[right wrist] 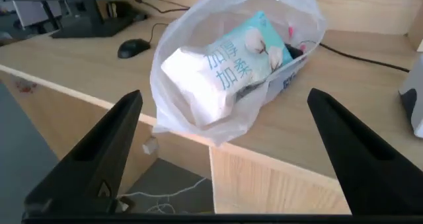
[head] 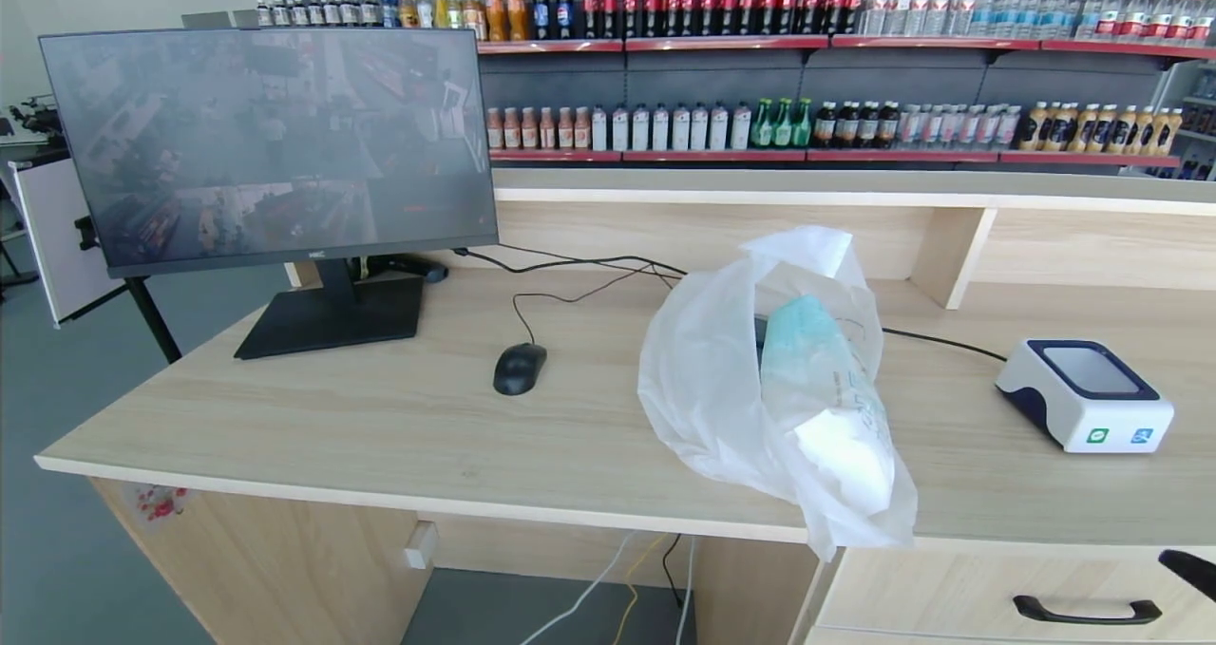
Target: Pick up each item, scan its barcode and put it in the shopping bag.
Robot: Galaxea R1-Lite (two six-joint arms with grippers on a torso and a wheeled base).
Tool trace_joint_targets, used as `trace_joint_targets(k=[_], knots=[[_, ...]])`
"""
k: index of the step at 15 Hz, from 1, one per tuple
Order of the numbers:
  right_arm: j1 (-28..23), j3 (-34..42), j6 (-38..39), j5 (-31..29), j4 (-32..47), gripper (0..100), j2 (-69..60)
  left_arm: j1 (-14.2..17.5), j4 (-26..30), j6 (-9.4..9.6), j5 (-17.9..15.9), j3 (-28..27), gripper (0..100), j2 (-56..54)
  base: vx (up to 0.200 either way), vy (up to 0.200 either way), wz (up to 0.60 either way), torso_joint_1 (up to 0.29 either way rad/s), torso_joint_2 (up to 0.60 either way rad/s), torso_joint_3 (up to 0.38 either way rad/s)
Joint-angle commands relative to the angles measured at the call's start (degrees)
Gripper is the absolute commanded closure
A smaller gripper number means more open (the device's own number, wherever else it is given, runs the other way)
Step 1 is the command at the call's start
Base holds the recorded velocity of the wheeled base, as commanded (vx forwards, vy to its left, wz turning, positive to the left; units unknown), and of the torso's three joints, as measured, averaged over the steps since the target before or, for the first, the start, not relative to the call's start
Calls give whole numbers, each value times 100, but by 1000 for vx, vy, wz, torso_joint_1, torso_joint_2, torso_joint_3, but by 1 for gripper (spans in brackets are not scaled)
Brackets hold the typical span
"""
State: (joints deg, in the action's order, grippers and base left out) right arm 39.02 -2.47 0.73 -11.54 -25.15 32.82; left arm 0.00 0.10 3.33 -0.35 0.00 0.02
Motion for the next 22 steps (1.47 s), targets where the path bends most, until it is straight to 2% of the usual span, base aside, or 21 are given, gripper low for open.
trace_joint_targets(k=[1,6,8,9,10,11,12,15,18,20,22], knots=[[53,-561,-231,900,2814,0,-2631,0,-1,1,0,0,0,-2,0,0,0,0,0,0],[44,-43,-513,900,2866,0,-2957,0,-1,-8,0,0,0,-2,0,0,0,0,0,0],[-158,239,-354,900,2506,0,-2877,0,-1,-8,0,0,0,-2,0,0,0,0,0,0],[-413,239,-214,891,2506,0,-2728,0,-1,-8,0,0,0,-2,0,0,0,0,0,0],[-896,239,-187,882,2506,0,-2456,0,-1,-8,0,0,0,-2,0,0,0,0,0,0],[-896,239,-187,882,2506,0,-2456,0,-1,-8,0,0,0,-2,0,0,0,0,0,0],[-1916,239,-284,891,2515,0,-2130,0,-1,-8,0,0,0,-2,0,0,0,0,0,0],[-3006,239,-214,891,2524,0,-2754,0,-1,-16,0,0,0,-2,0,0,0,0,0,0],[-3041,239,-82,803,2524,0,-2710,0,-1,-25,0,0,0,-2,0,0,0,0,0,0],[-3797,239,-82,803,2515,0,-2631,0,-1,-34,0,0,0,-2,0,0,0,0,0,0],[-3893,239,-47,803,2515,0,-3273,0,-1,-34,0,0,0,-2,0,0,0,0,0,0]])
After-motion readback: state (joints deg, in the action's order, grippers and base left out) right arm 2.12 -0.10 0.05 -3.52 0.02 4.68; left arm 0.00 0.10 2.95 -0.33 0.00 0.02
